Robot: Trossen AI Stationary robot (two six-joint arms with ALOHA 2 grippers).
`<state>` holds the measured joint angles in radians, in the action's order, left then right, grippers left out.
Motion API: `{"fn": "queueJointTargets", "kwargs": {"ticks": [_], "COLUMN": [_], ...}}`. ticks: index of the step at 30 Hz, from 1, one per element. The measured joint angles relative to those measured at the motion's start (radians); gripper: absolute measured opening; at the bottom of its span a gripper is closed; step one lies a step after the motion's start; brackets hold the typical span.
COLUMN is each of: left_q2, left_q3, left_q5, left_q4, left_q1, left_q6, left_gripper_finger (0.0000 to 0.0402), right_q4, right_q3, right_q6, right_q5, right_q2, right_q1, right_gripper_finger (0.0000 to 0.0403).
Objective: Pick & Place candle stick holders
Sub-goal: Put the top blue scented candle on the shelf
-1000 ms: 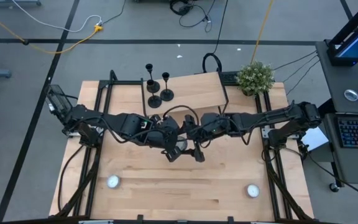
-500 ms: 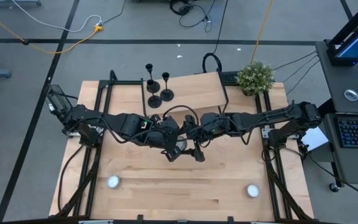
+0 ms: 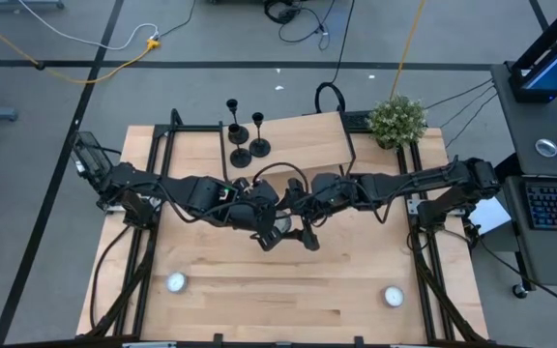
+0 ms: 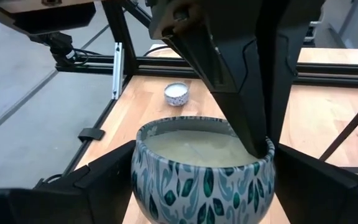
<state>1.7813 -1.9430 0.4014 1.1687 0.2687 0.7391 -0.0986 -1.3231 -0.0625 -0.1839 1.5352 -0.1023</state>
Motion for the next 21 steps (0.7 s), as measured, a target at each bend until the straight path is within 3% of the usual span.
{"fn": "queueJointTargets", "kwargs": {"ticks": [7, 14, 21], "left_q2": [0.0, 0.0, -0.001], "left_q3": [0.0, 0.0, 0.0], "left_q5": [0.0, -0.008, -0.016], "left_q4": [-0.006, -0.012, -0.02], "left_q1": [-0.005, -0.011, -0.014], "left_q6": [-0.014, -0.04, -0.055], "left_gripper_finger": [0.0, 0.0, 0.0], "right_q4": [-0.004, -0.007, -0.006], "right_q3": [0.0, 0.002, 0.002], "right_q6": [-0.001, 0.0, 0.0], "right_q5": [-0.003, -0.007, -0.025], "right_q2": [0.0, 0.001, 0.001], "right_q1": [0.001, 0.002, 0.004], "right_gripper_finger": [0.032, 0.029, 0.0294]}}
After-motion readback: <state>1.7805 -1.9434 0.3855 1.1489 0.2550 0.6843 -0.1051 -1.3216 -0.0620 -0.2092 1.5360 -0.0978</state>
